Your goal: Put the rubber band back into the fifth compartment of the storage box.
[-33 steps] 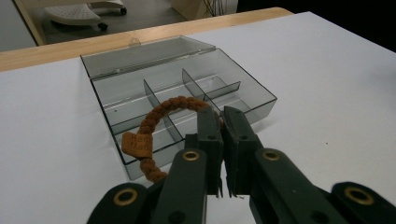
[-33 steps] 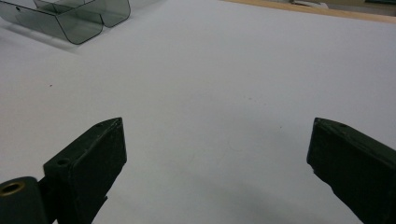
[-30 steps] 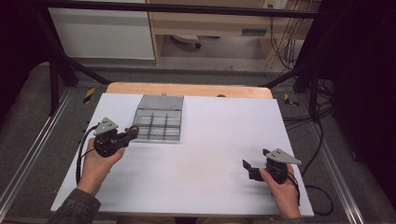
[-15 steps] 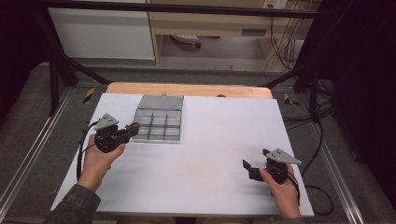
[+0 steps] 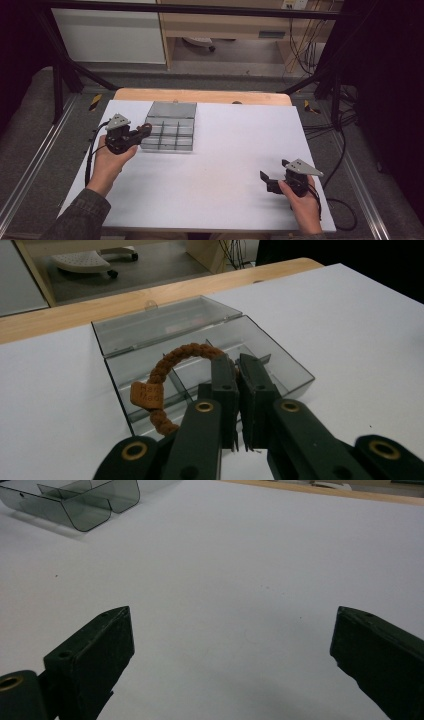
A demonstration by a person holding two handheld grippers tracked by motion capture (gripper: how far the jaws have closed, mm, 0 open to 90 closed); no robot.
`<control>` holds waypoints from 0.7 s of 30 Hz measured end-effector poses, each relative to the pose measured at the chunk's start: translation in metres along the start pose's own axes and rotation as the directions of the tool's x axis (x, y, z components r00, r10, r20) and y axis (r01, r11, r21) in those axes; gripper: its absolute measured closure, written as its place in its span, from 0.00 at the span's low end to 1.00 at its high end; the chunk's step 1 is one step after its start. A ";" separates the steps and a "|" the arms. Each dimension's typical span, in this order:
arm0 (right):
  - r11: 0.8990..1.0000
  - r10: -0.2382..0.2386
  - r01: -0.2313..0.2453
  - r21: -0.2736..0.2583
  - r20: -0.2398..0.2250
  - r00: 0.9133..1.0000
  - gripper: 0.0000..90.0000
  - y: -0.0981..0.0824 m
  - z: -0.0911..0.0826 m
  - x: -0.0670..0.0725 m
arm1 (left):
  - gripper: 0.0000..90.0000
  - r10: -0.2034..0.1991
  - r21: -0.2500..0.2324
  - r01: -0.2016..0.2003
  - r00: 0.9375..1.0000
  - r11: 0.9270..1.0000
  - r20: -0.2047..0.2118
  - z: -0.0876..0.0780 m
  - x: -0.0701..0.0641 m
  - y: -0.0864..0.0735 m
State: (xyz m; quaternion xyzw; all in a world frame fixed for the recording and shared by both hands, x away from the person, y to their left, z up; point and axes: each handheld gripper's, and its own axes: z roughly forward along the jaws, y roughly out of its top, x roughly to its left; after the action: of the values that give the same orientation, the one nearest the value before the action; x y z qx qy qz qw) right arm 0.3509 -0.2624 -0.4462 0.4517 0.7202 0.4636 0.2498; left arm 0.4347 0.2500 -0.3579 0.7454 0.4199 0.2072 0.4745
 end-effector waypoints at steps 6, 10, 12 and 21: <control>1.000 -0.002 0.002 0.004 -0.002 1.000 0.05 0.000 0.000 0.000 | 0.95 0.015 0.003 -0.015 1.000 1.000 -0.003 0.005 0.002 0.008; 1.000 -0.002 0.002 0.004 -0.002 1.000 0.05 0.000 0.000 0.000 | 0.95 0.016 0.010 -0.016 1.000 1.000 -0.003 0.011 0.003 0.012; 1.000 -0.005 0.005 0.005 -0.001 1.000 0.05 -0.001 0.000 0.000 | 0.95 0.020 0.012 -0.020 1.000 1.000 -0.002 0.014 0.003 0.014; 1.000 -0.003 0.003 0.006 -0.003 1.000 0.05 -0.001 0.001 -0.001 | 0.95 0.014 0.006 -0.014 1.000 1.000 0.003 0.021 0.001 0.021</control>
State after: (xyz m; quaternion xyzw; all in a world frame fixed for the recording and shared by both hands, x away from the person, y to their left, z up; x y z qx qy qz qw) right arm 0.3512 -0.2630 -0.4475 0.4507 0.7227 0.4615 0.2479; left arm 0.4589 0.2359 -0.3492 0.7502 0.4143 0.2081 0.4715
